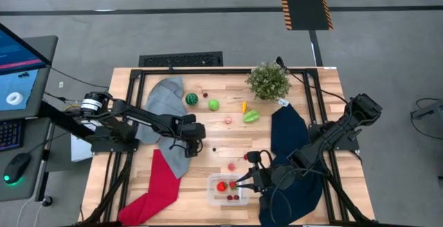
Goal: Pick and placing Produce into tupperware
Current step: Put the blueberry into the transparent bin
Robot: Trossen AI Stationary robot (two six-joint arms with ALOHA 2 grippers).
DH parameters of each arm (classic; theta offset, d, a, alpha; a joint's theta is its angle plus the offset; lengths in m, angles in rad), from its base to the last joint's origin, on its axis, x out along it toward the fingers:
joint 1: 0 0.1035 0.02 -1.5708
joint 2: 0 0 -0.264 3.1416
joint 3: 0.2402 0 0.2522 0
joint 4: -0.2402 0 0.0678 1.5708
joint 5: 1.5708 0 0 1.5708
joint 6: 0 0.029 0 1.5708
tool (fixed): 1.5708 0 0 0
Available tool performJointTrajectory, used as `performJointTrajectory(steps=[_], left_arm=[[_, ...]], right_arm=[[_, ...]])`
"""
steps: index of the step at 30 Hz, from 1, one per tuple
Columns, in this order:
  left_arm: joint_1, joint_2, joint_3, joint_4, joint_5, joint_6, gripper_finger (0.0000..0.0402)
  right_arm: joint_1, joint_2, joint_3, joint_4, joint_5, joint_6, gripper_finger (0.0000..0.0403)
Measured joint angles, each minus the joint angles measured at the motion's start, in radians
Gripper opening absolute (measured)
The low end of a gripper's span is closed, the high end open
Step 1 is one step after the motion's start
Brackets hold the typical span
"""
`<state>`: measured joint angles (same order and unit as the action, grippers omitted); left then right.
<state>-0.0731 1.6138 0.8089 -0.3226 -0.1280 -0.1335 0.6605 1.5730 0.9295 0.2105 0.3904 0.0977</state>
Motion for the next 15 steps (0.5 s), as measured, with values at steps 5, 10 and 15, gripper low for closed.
performJointTrajectory(steps=[5,10,15], left_arm=[[-0.001,0.013,0.0,0.032,0.027,0.007,0.0206],[0.0,0.022,0.0,0.044,0.029,0.008,0.0203],[0.02,0.023,0.0,0.042,0.054,0.008,0.0172]], right_arm=[[0.0,0.0,0.0,-0.001,0.0,0.008,0.0087],[0.0,0.0,0.0,-0.008,0.0,0.009,0.0087],[0.0,0.0,0.0,-0.009,0.0,0.009,0.0087]])
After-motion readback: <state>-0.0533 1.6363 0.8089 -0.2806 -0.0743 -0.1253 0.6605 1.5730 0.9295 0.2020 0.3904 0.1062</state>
